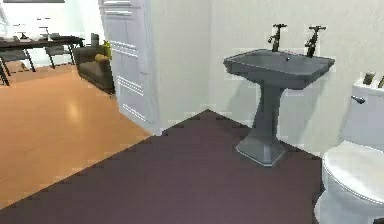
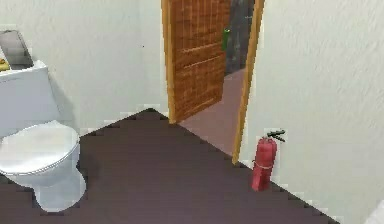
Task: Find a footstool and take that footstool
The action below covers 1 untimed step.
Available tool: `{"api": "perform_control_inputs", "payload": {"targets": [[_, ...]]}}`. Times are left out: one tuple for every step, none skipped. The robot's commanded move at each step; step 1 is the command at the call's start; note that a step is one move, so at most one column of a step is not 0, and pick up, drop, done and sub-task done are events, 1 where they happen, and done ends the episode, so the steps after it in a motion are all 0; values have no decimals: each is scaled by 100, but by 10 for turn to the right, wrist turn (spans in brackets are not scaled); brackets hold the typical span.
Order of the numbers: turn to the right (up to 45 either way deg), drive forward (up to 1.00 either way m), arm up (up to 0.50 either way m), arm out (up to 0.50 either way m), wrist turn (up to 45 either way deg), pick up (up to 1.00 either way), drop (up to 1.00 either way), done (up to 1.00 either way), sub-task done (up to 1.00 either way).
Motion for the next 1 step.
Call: {"api": "perform_control_inputs", "payload": {"targets": [[-210,0,0,0,0,0,0,0,0]]}}
